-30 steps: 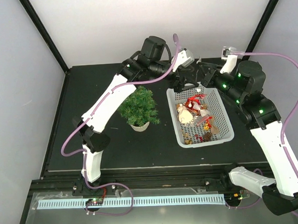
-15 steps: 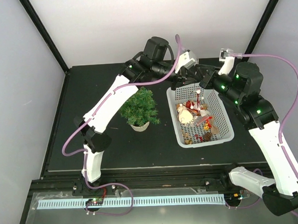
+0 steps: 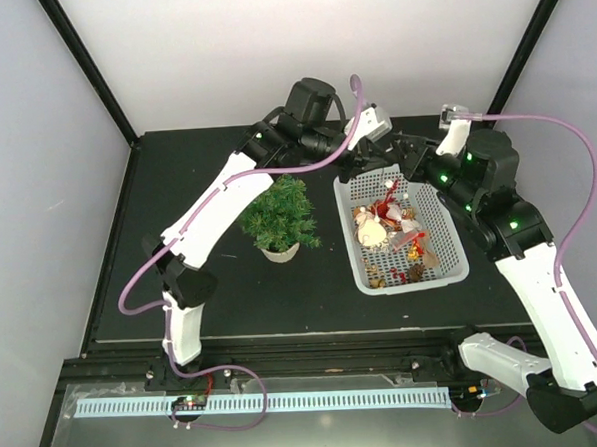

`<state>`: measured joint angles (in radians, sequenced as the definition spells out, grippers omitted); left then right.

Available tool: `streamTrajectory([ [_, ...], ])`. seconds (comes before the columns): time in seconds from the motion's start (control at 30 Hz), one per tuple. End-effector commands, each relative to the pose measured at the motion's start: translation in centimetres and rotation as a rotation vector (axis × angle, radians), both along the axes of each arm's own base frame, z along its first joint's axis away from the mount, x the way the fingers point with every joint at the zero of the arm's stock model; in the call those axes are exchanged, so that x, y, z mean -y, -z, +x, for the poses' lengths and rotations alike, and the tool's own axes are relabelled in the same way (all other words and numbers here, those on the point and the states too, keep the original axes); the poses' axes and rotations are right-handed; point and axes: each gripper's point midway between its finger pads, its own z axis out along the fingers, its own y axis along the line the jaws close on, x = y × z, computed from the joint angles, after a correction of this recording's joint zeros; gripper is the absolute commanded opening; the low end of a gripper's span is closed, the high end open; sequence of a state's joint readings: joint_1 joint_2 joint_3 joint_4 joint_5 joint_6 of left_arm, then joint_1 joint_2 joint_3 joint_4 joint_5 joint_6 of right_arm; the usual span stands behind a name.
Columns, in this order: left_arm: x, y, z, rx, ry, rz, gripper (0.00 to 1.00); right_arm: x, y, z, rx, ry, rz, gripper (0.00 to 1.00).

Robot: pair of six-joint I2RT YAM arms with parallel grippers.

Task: Decorate the small christmas tree

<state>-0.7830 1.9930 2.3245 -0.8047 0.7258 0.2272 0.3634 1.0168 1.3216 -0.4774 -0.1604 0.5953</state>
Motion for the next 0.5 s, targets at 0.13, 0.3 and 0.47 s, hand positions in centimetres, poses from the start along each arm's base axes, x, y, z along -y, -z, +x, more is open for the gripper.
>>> streamTrajectory([
  [0.13,-1.7,-2.6,-0.7,0.075,-0.037,-0.024,0.02,1.9,2.3,0.4,-0.050,0.099,-0.069,0.67],
  [0.3,-2.1,-2.4,-0.3,0.082,-0.064,-0.012,0.02,2.7,4.0,0.1,-0.083,0.134,-0.104,0.70],
  [0.47,-2.4,-2.4,0.1,0.087,-0.086,-0.004,0.02,3.0,6.6,-0.7,-0.126,0.133,-0.126,0.67],
])
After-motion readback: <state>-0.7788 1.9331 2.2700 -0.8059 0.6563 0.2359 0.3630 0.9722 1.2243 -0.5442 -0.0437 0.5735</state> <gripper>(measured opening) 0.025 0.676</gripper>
